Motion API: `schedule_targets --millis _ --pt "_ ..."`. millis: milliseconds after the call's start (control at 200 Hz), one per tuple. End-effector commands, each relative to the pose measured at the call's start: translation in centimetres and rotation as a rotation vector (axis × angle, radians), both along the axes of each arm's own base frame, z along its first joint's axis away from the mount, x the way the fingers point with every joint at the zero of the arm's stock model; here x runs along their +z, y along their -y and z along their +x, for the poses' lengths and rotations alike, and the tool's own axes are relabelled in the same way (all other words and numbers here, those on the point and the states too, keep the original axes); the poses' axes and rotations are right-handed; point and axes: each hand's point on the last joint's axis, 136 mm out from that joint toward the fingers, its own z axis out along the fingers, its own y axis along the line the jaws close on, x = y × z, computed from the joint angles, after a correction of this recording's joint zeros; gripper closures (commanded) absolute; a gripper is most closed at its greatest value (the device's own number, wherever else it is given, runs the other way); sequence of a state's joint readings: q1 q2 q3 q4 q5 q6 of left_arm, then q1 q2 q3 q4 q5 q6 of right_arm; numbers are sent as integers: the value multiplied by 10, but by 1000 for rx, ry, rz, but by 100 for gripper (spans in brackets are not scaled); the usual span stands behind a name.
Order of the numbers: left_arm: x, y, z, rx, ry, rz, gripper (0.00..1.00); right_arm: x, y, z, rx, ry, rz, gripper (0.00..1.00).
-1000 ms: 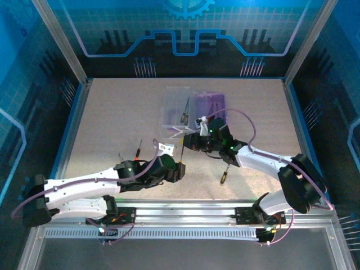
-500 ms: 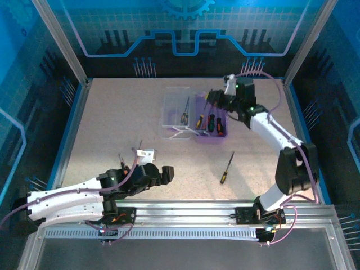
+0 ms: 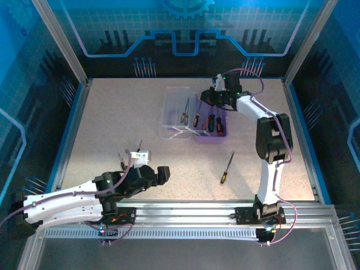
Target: Pack the tool kit
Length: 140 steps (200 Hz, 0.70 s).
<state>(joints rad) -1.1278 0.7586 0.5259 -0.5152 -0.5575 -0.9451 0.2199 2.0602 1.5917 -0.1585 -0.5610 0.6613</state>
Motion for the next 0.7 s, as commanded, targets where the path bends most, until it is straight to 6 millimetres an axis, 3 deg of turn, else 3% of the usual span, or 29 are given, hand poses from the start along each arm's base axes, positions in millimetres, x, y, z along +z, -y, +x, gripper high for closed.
schedule_targets --millis 0,395,695 --pt "-5 -5 3 36 0 6 1 6 -20 -4 66 -4 28 94" --pt "-7 0 5 32 -14 14 1 -22 -24 15 53 -60 15 89" --pt "-7 1 5 35 -18 8 1 -11 -21 15 44 -46 -2 71"
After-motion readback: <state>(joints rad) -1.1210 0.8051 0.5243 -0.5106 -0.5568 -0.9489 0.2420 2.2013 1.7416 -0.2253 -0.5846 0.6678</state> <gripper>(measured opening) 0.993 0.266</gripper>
